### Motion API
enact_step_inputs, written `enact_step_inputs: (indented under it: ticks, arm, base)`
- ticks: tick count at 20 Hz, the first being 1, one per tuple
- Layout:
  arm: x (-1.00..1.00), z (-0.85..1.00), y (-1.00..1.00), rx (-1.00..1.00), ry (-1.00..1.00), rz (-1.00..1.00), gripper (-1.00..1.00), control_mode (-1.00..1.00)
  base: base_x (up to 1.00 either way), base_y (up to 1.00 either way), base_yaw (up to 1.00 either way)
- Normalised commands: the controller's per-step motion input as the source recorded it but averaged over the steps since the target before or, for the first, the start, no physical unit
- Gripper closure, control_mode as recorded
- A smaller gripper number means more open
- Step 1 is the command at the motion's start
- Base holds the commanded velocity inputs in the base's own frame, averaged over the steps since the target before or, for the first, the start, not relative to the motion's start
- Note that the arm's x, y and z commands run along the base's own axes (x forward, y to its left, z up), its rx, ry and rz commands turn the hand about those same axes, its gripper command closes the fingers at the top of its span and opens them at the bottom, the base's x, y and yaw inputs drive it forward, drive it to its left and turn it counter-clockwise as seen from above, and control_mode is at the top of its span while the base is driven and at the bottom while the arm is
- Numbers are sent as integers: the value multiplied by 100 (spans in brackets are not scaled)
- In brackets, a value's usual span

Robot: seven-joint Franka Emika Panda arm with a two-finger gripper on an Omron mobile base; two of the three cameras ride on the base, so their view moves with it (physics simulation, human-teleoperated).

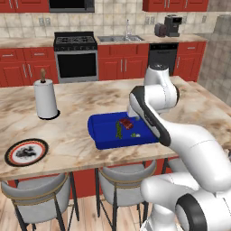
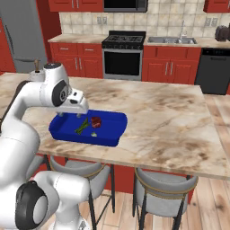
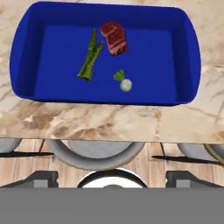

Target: Create a steak meal by picking up the steak and asparagus from the tray and placing them on the plate. Leave the radish on the tray.

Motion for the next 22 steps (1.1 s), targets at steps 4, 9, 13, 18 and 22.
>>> enact_step_inputs:
  ticks: [4, 9, 13, 18, 22]
  arm:
    - [5, -33, 29, 0, -2, -7, -100, -100]
    - [35, -30, 20, 4, 0, -9, -100, -100]
    - [44, -24, 3, 5, 2, -11, -100, -100]
    - [45, -14, 3, 3, 5, -9, -100, -100]
    - [44, -16, 4, 0, 4, -7, -100, -100]
  base:
    - [0, 0, 0]
    - [0, 0, 0]
    - [0, 0, 0]
    - [0, 0, 0]
    - [0, 0, 0]
